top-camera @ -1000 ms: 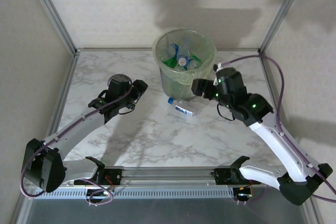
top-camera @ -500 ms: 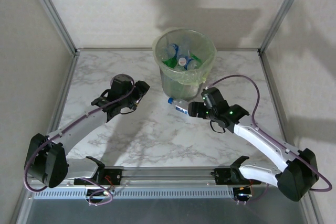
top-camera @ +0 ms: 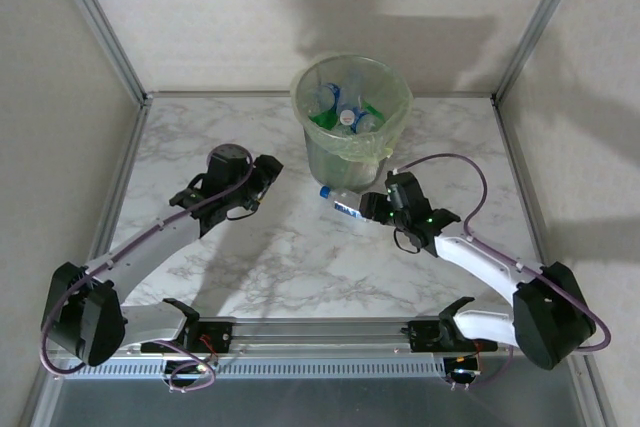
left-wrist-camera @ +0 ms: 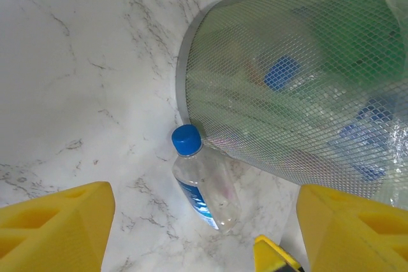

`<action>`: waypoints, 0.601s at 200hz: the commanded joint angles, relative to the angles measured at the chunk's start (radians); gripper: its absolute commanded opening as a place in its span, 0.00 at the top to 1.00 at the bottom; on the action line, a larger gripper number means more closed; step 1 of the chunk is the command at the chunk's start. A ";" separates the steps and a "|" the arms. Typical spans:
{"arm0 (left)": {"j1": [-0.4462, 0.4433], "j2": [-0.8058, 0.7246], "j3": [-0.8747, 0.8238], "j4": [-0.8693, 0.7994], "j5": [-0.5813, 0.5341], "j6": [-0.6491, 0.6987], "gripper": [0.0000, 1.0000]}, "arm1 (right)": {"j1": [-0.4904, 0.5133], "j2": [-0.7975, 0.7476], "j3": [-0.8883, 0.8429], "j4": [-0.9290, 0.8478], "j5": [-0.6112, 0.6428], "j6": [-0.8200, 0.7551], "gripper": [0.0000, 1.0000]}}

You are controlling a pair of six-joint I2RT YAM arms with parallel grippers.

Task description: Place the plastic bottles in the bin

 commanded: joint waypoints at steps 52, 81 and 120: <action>0.007 -0.029 -0.027 0.000 -0.022 -0.003 0.25 | -0.109 0.088 -0.009 0.083 -0.067 0.094 0.52; 0.007 -0.018 -0.023 0.005 -0.014 -0.003 0.24 | -0.143 0.184 0.044 0.079 -0.097 0.108 0.57; 0.007 -0.023 -0.025 0.003 -0.016 0.001 0.25 | -0.145 0.257 0.086 0.094 -0.125 0.105 0.60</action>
